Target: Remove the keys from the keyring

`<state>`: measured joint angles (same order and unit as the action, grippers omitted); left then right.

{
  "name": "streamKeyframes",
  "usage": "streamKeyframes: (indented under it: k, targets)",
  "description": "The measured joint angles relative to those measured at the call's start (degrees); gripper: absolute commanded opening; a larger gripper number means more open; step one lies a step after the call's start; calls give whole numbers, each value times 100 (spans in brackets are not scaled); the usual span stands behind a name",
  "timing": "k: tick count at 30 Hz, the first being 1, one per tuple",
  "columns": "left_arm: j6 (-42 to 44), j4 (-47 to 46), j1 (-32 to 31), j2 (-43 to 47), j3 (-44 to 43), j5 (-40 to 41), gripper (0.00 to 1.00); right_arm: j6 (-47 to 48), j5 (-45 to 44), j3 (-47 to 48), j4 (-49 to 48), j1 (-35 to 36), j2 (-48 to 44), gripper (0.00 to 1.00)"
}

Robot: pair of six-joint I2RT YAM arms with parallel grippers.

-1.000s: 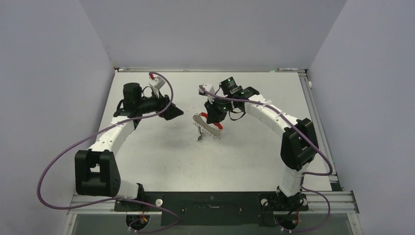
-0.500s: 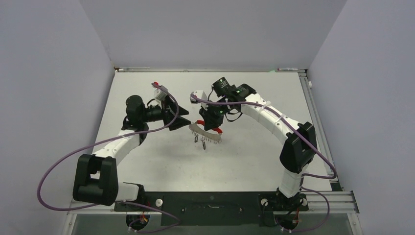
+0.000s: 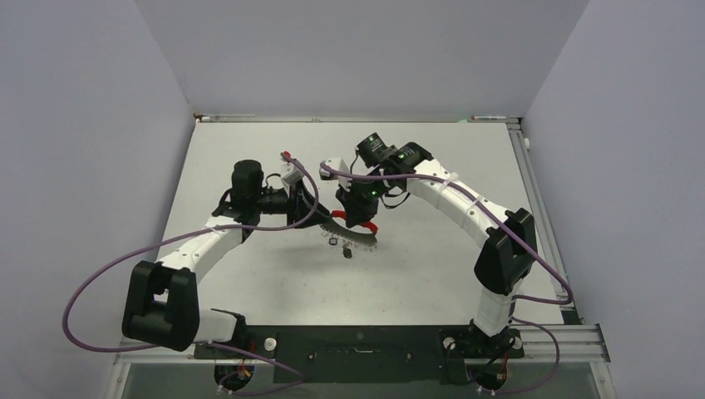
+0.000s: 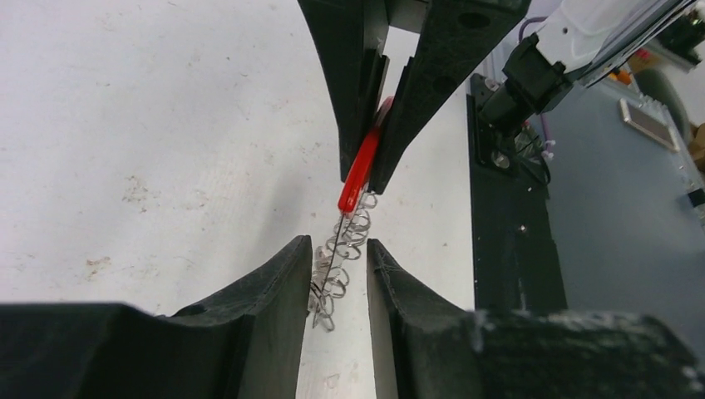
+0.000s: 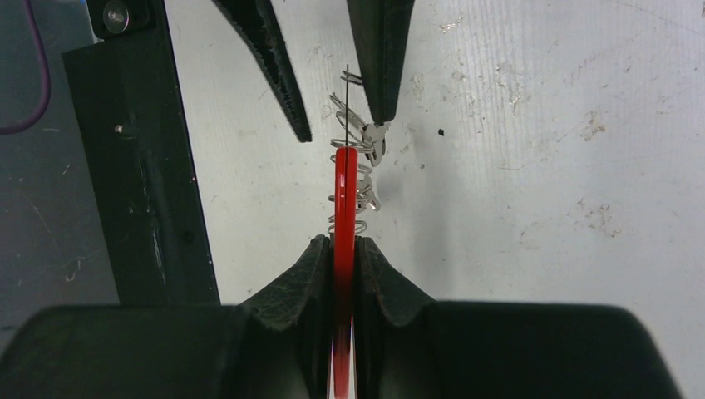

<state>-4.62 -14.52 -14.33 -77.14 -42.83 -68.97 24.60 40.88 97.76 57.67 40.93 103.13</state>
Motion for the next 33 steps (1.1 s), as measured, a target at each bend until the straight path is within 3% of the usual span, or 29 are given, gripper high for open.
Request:
streamKeyframes:
  k: [7, 14, 19, 27, 33]
  targets:
    - [1537, 1869, 389, 81, -481, 177, 26, -11, 2, 114, 205, -13, 0, 5]
    - [2354, 2852, 688, 271, -581, 573, 46, -17, 66, 240, 229, -13, 0, 5]
    - [2046, 2573, 627, 385, -605, 479, 52, -35, 201, 323, 245, -11, 0, 5]
    - [776, 1008, 376, 378, -365, 310, 53, -103, 485, 529, 251, 9, 83, 5]
    - [273, 472, 83, 258, -254, 83, 48, -96, 616, 636, 302, 31, 188, 6]
